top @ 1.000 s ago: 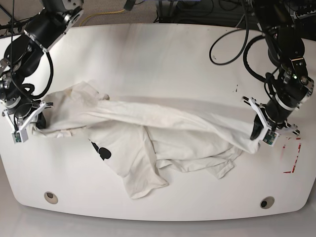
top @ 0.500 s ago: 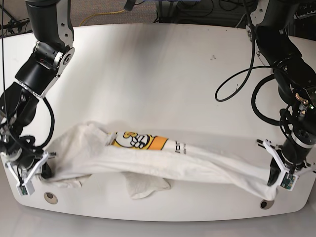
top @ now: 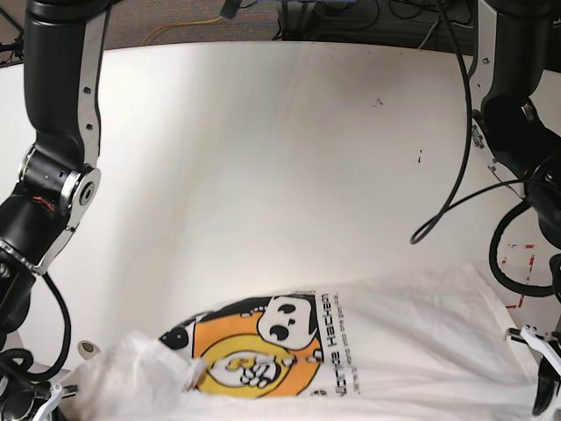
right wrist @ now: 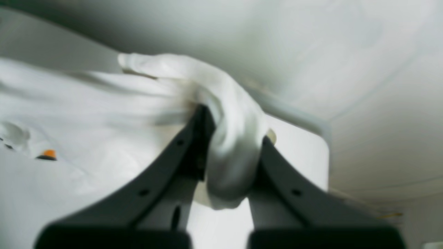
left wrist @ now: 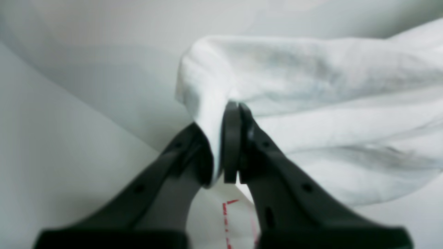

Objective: Fold the T-shirt properly
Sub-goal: 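Lift the shirt with both grippers and shake it out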

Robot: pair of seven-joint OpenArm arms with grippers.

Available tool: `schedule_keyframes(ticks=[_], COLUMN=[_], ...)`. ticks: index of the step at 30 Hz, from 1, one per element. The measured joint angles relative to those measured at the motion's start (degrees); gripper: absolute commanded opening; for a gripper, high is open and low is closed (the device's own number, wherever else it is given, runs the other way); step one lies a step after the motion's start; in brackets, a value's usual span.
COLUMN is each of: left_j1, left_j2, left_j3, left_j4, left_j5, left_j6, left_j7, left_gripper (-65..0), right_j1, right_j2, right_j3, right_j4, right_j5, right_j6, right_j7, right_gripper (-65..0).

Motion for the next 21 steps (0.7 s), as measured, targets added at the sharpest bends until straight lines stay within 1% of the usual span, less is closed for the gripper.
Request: schedule_keyframes(ticks=[4,8,10,11,12,15,16,18,21], left_j1=[-5.25,-11.76,-12.70,-12.90,-13.07,-12.76,-12.24,-10.60,-6.60], left_j2=[-2.47,-3.54,-4.28,-4.66,-4.79,-4.55,-4.46,-4.15,-3.69], left_j3=[0.13,0.07,0.04,0.04,0.04,0.35,0.44,0.48,0.72], left_j4=[-2.89,-8.55,-8.90,-8.90,-8.90,-8.90,-8.81,-8.61,-7.52], left_j5=[-1.57,-1.05,-1.25,-1.29,-1.33,-1.38,-1.79,-2.69,-3.76], left_j6=[-0.13,-0.02,-0.02,-0.02,0.00,-0.02,-0.04,-0.13,-0.35], left_j7=[-0.48,-0.83,-0.76,-0.66,-0.72,-0.81,-0.90,-1.84,-1.22], left_gripper=[-65.0,-65.0,-65.0,-65.0,-65.0,-65.0,-65.0,-65.0,-65.0], right_j1=[5.46,9.18,9.31,8.63,7.78,3.28,1.70,-3.26,-11.74], right_j2=[2.80,2.99,2.86,3.19,3.32,4.59,4.57,4.81,4.20], right_j3=[-4.87,-5.95,-5.81,-5.29,-4.79,-2.23,-1.31,1.95,6.54], right_j4=[-0.20,0.79,2.54,3.72,5.11,7.78,8.22,8.83,9.73], right_j5=[0.48,1.14,1.51,1.60,2.03,2.82,2.56,2.82,3.04], right_j6=[0.07,0.02,0.07,0.09,0.09,0.09,0.11,0.11,0.33], right_j7=[0.04,0.13,-0.85,-2.16,-2.36,-1.86,-2.01,-1.75,-2.01], right_gripper=[-65.0,-65.0,-65.0,-65.0,-65.0,-65.0,-65.0,-65.0,-65.0])
